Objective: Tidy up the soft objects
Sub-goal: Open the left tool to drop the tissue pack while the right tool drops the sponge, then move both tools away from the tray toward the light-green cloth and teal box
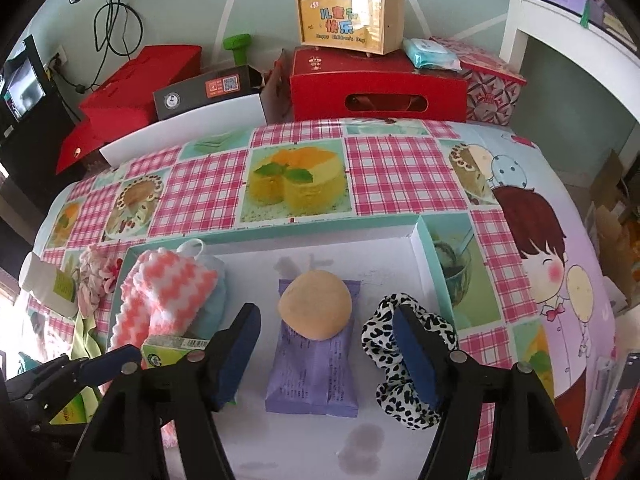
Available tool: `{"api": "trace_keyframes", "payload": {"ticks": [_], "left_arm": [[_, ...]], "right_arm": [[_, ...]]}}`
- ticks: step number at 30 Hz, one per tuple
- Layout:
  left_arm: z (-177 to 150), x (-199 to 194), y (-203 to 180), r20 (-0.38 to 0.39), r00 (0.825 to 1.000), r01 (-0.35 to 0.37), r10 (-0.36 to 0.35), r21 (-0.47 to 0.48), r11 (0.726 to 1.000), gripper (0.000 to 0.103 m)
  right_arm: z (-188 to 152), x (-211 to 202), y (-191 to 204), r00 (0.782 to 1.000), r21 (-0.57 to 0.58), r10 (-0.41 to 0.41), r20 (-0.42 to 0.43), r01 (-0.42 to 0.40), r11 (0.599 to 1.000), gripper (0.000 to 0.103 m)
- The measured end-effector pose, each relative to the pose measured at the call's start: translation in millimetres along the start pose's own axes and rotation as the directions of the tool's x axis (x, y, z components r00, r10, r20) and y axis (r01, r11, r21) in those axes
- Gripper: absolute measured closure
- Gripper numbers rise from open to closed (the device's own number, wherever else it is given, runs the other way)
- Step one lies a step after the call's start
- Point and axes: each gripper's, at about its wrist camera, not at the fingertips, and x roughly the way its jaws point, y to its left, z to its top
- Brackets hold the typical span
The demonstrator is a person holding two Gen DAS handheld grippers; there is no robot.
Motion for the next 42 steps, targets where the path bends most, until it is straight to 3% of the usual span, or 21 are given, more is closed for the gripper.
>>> {"api": "trace_keyframes", "payload": {"ticks": [11, 22, 24, 26, 31, 33, 34, 36, 42], "left_arm": [[6, -26, 10, 0.074, 0.997, 0.007, -0.005, -0.028, 1.000, 0.033], [13, -43, 56, 0.159, 0.985, -0.042, 0.073, -0.191, 0.981, 0.033], [13, -43, 64, 0.164, 0.979, -0.081, 0.117, -0.208, 0.975, 0.026], [14, -44, 71, 0.166, 0.977, -0.097, 0.136, -0.224, 0.970, 0.020], [14, -44, 84, 0.176, 0.969, -0.126, 0.175, -0.257, 0.958, 0.019], [13, -46, 85, 0.198, 0.954, -0.173, 0.225, -0.251, 0.952, 0.008], [13, -47, 85, 0.212, 0.941, -0.207, 0.262, -0.247, 0.946, 0.005], [13, -51, 86, 0.233, 0.926, -0.237, 0.298, -0.255, 0.937, 0.002], [14, -50, 91, 0.230, 0.932, -0.218, 0.282, -0.269, 0.938, 0.002]], "right_arm": [[3, -14, -5, 0.998, 0.016, -0.052, 0.039, 0.052, 0.999, 0.025], [2, -10, 0, 0.995, -0.012, -0.095, 0.024, 0.095, 0.995, 0.023], [3, -9, 0, 0.995, -0.014, -0.100, 0.021, 0.100, 0.995, 0.022], [3, -8, 0, 0.994, -0.016, -0.104, 0.019, 0.104, 0.994, 0.015], [3, -8, 3, 0.994, -0.025, -0.108, 0.022, 0.108, 0.994, 0.015], [3, -8, 6, 0.992, -0.036, -0.124, 0.030, 0.125, 0.991, 0.013], [3, -8, 8, 0.989, -0.046, -0.141, 0.038, 0.142, 0.989, 0.001], [4, -7, 9, 0.990, -0.052, -0.138, 0.042, 0.140, 0.989, 0.000], [3, -4, 10, 0.993, -0.041, -0.112, 0.032, 0.113, 0.993, 0.000]]}}
